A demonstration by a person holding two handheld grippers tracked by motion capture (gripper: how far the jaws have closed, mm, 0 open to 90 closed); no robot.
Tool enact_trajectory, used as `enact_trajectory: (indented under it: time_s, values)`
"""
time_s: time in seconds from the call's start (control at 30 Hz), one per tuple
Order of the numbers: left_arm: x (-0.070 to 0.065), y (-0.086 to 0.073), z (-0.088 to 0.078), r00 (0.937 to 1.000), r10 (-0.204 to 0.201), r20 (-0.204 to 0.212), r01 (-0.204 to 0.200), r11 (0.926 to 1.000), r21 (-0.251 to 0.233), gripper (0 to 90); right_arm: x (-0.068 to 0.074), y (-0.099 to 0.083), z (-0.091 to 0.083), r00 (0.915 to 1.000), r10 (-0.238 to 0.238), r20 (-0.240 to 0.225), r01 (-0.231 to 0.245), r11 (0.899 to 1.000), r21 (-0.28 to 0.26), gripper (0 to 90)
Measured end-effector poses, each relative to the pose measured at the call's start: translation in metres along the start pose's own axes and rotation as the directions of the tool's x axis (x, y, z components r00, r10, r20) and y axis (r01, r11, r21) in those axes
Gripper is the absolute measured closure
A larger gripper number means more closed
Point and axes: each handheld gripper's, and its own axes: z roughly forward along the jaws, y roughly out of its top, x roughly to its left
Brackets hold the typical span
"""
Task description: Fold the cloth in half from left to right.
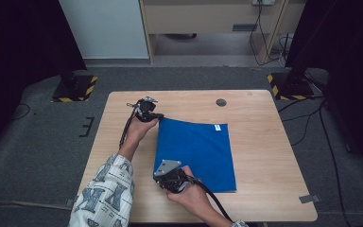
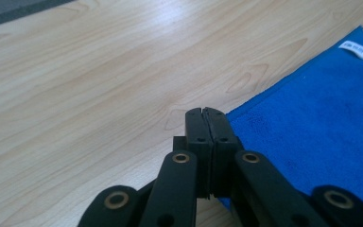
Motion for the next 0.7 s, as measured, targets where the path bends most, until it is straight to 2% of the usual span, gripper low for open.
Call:
enact_trajectory:
  time_s: [0.23,0.47,0.7]
  values:
    - [0.003,0.001,-0.012,0.9997,-0.003,-0.025,0.002,0.9999,-0.011,89.5,0.009,0.004,-0.003,0.9997,0.006,0.025,-0.006,0.999,-0.034,86.7]
    - [0.01,0.003,-0.015,0.9995,-0.011,-0.029,0.011,0.9997,-0.022,89.5,0.008,0.012,-0.002,0.9994,0.019,0.027,-0.018,0.998,-0.061,86.6]
    - [0.016,0.001,-0.022,0.9989,-0.017,-0.043,0.017,0.9998,-0.015,89.5,0.012,0.013,0.0,0.9994,0.012,0.032,-0.011,0.998,-0.059,86.7]
